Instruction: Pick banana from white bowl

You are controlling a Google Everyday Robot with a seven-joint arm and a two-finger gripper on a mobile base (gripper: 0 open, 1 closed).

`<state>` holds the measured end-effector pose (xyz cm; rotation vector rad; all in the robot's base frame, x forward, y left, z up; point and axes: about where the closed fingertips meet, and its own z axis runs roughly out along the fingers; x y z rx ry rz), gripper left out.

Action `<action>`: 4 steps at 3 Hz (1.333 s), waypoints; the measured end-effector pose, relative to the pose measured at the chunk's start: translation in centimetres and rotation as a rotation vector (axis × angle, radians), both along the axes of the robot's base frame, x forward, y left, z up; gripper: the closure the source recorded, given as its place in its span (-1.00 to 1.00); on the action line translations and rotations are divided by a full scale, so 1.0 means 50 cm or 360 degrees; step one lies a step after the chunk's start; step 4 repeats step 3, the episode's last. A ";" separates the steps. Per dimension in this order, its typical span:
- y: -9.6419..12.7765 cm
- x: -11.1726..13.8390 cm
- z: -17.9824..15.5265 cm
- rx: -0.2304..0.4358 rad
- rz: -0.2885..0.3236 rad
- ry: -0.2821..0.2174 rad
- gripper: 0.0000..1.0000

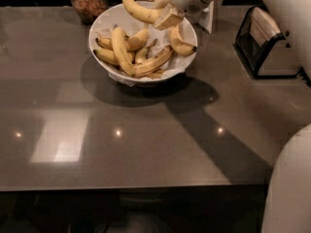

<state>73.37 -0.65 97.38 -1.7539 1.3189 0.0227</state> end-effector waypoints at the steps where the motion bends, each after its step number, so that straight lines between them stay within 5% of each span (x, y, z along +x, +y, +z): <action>1: -0.055 -0.055 0.027 -0.0007 -0.0042 -0.0003 1.00; 3: -0.131 -0.243 0.038 -0.0074 0.0016 0.0153 1.00; 4: -0.131 -0.243 0.038 -0.0074 0.0016 0.0153 1.00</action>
Offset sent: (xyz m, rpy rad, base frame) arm -0.1312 -0.0846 0.0264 -0.0558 0.0716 -0.0301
